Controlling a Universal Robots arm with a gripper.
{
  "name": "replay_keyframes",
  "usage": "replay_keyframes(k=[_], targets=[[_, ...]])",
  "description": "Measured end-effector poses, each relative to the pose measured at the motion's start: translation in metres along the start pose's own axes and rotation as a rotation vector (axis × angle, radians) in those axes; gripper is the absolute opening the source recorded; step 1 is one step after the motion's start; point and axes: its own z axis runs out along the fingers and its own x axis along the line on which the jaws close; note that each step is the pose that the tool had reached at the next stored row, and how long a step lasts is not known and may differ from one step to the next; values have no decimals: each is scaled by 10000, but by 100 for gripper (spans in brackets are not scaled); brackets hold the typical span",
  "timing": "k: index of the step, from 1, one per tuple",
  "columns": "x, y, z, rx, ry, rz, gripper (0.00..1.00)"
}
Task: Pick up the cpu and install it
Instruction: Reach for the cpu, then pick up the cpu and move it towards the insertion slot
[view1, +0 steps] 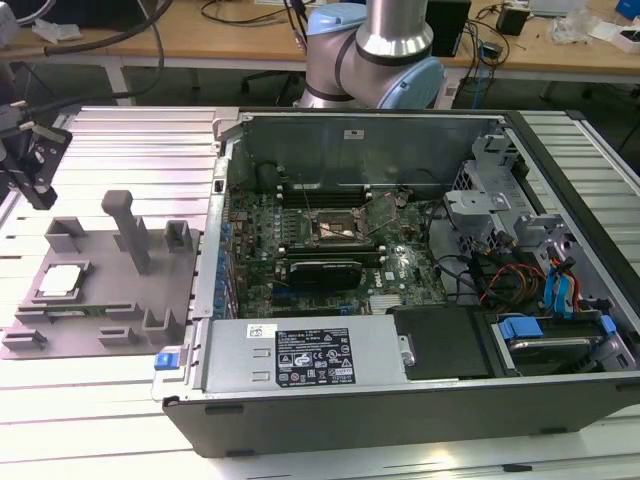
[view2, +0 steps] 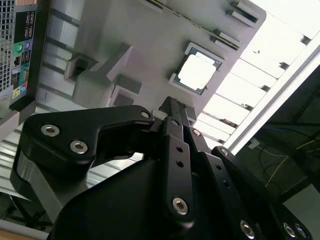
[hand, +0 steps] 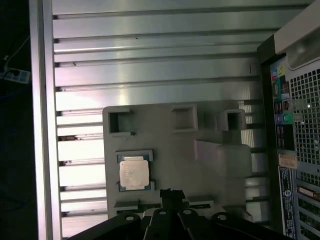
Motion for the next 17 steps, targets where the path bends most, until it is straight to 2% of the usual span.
replay_keyframes(k=[5, 17], targets=[[44, -9, 34, -1, -2, -12, 11], [49, -9, 50, -1, 0, -12, 11]])
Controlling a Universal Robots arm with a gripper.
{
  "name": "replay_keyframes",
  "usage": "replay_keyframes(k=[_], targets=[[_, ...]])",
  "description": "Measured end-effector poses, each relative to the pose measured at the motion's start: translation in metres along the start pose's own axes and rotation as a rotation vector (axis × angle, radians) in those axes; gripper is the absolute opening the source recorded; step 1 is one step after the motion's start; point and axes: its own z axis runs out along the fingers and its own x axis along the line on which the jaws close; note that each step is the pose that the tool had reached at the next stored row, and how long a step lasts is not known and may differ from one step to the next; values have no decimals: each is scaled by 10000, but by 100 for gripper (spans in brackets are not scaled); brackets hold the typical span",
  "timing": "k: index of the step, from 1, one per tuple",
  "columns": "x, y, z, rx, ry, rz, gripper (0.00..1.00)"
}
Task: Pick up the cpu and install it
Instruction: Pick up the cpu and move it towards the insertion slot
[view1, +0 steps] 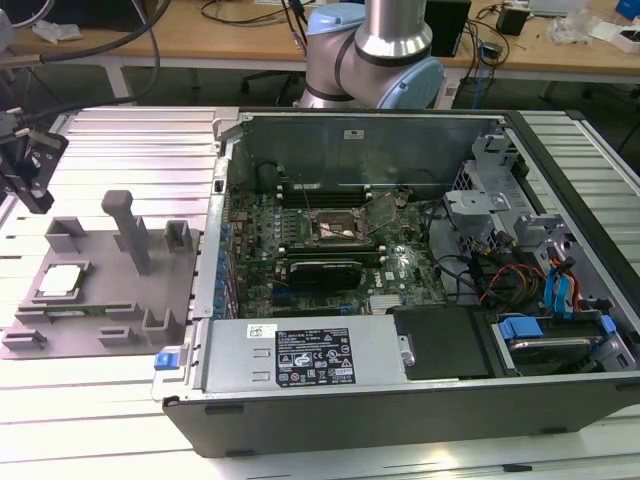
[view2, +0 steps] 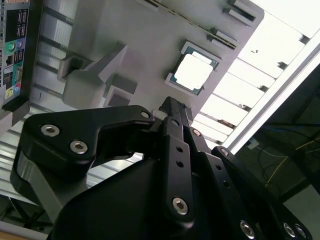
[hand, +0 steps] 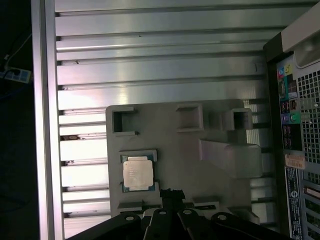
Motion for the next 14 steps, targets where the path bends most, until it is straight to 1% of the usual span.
replay_keyframes(k=[6, 11, 12, 14], targets=[[41, -4, 37, -3, -29, -2, 11], [99, -10, 85, -4, -71, -4, 11], [122, -12, 104, -5, -80, -3, 11], [140, -14, 125, -6, -84, -4, 11]])
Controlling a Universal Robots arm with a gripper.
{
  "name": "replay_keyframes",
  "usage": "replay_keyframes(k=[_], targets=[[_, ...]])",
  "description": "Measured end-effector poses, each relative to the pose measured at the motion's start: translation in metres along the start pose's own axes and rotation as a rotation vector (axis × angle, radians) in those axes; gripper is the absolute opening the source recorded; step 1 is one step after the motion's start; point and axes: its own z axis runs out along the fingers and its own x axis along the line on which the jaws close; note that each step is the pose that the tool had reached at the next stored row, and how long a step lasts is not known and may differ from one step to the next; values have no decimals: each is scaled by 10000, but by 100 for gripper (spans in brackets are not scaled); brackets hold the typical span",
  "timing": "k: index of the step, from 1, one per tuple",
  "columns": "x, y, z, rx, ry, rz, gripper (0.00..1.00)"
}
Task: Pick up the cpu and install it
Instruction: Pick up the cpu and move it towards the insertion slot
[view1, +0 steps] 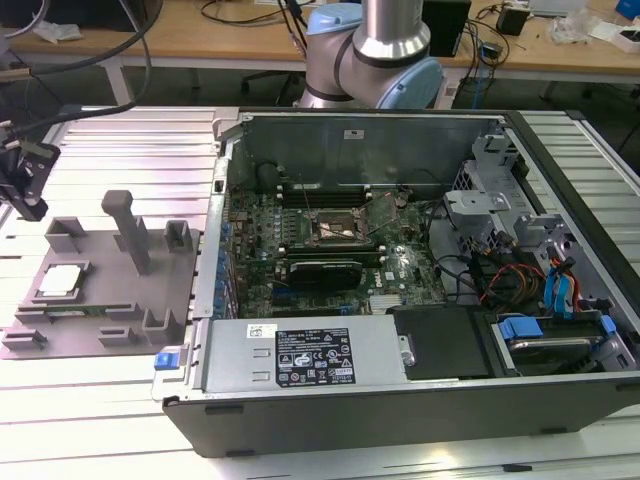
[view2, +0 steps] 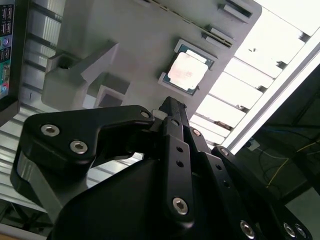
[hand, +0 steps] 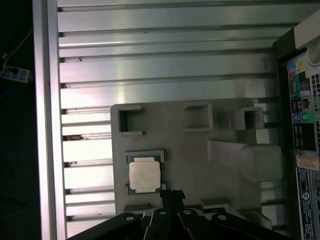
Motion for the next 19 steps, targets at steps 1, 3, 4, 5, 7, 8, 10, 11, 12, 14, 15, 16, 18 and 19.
replay_keyframes(k=[1, 3, 4, 5, 7, 8, 10, 11, 12, 14, 15, 16, 18, 19], targets=[[4, -1, 9, 1, 1, -2, 11], [16, -3, 47, 1, 1, 0, 11], [18, -4, 57, 1, 1, -1, 11], [23, -5, 75, 2, 1, 0, 11], [28, -6, 107, 27, 0, -1, 11], [28, -7, 116, 46, -1, -1, 11], [29, -8, 139, 82, -4, -4, 11], [30, -9, 158, 94, -4, -4, 11], [32, -10, 170, 98, -5, -3, 11], [37, -12, 199, 105, -5, -4, 11], [41, -15, 221, 108, -6, -4, 11], [46, -17, 235, 108, -5, -4, 11], [60, -20, 272, 110, -6, -3, 11], [63, -22, 295, 111, -6, -6, 11]])
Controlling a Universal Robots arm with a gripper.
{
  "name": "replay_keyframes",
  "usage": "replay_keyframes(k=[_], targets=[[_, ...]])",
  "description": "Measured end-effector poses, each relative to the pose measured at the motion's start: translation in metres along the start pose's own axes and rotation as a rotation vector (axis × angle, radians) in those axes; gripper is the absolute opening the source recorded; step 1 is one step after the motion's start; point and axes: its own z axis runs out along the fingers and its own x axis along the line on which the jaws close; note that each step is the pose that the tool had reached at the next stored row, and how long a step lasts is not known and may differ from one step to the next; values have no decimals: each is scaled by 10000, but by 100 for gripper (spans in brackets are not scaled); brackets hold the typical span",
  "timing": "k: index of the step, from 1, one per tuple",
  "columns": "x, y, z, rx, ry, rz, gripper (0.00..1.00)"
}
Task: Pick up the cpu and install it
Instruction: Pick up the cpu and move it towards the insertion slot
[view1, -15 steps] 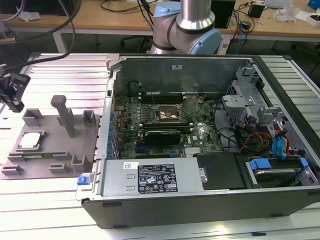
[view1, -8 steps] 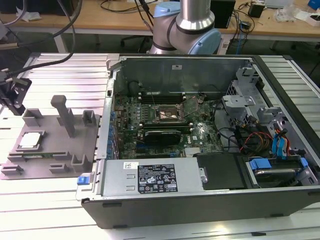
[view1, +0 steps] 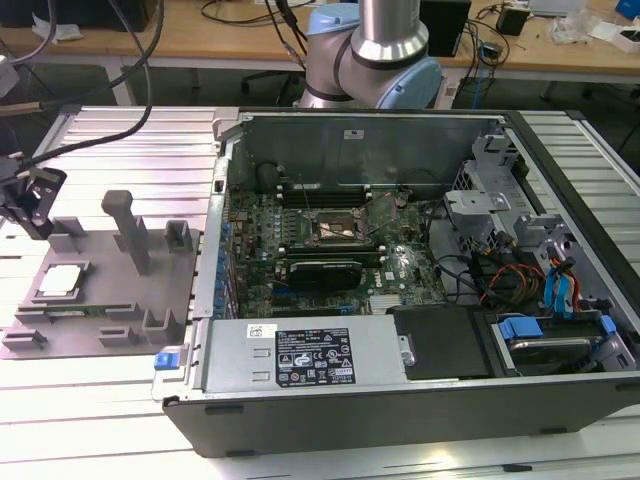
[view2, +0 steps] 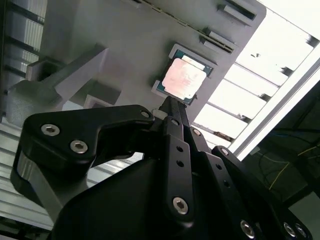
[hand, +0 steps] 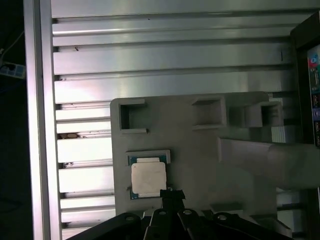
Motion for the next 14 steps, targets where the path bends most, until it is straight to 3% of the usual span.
replay_keyframes(k=[14], targets=[[138, -18, 149, 0, 0, 0, 11]])
